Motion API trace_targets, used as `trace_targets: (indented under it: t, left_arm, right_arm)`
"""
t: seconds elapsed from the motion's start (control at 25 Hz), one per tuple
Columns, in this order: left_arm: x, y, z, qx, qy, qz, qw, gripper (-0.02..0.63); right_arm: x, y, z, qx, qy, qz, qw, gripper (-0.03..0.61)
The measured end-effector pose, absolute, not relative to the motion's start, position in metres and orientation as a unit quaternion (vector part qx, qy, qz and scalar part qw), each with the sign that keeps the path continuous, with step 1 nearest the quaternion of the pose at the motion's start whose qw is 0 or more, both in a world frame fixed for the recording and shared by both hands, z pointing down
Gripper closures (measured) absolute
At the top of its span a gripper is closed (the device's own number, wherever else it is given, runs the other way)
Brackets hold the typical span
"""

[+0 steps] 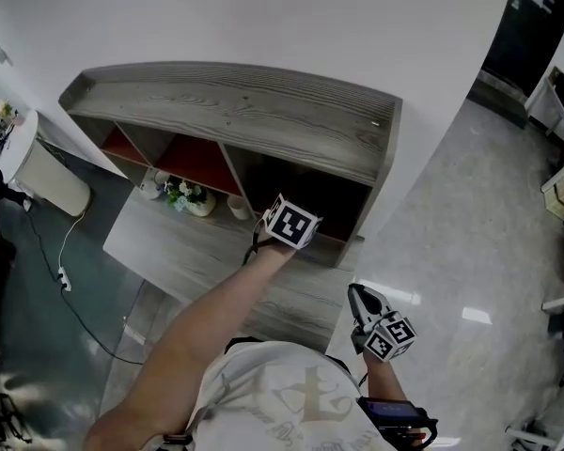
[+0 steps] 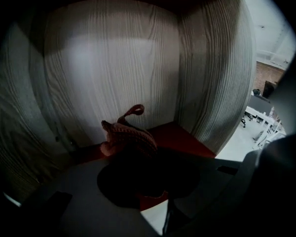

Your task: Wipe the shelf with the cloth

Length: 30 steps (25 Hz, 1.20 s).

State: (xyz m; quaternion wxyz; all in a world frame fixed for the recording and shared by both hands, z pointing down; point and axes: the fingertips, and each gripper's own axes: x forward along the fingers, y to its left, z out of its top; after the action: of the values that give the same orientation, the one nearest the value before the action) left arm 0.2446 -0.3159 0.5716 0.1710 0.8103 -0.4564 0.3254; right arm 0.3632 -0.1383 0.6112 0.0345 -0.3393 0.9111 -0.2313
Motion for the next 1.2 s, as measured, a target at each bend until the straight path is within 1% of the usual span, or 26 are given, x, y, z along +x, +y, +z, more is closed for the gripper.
trace_targets:
  t: [0.24, 0.44, 0.72, 1.0, 1.2]
  left_arm:
    - [0.207, -0.328, 0.572, 0.776, -0.510, 0.322, 0.181, 0.520]
    - [0.186, -0.331, 0.573, 0.749, -0.543, 0.315, 0.211, 0.519]
    - [0.156, -0.307, 0.573, 0.712, -0.577, 0.322, 0.239, 0.520]
    - [0.153, -0.288, 0.567, 0.741, -0.567, 0.288, 0.215, 0.520]
    - [0.151, -0.263, 0.568, 0.767, -0.551, 0.252, 0.211, 0.518]
  right_arm:
    - [0.357, -0.137, 0.614, -0.312, 0.921, -0.233, 0.029, 0.574]
    - [0.353, -0.131, 0.617, -0.298, 0.925, -0.236, 0.025, 0.574]
    - [0.357, -0.128, 0.620, -0.293, 0.924, -0.243, 0.029, 0.574]
    - [0.342, -0.117, 0.623, -0.273, 0.929, -0.250, 0.027, 0.574]
    - [0.329, -0.107, 0.628, -0.256, 0.932, -0.255, 0.023, 0.574]
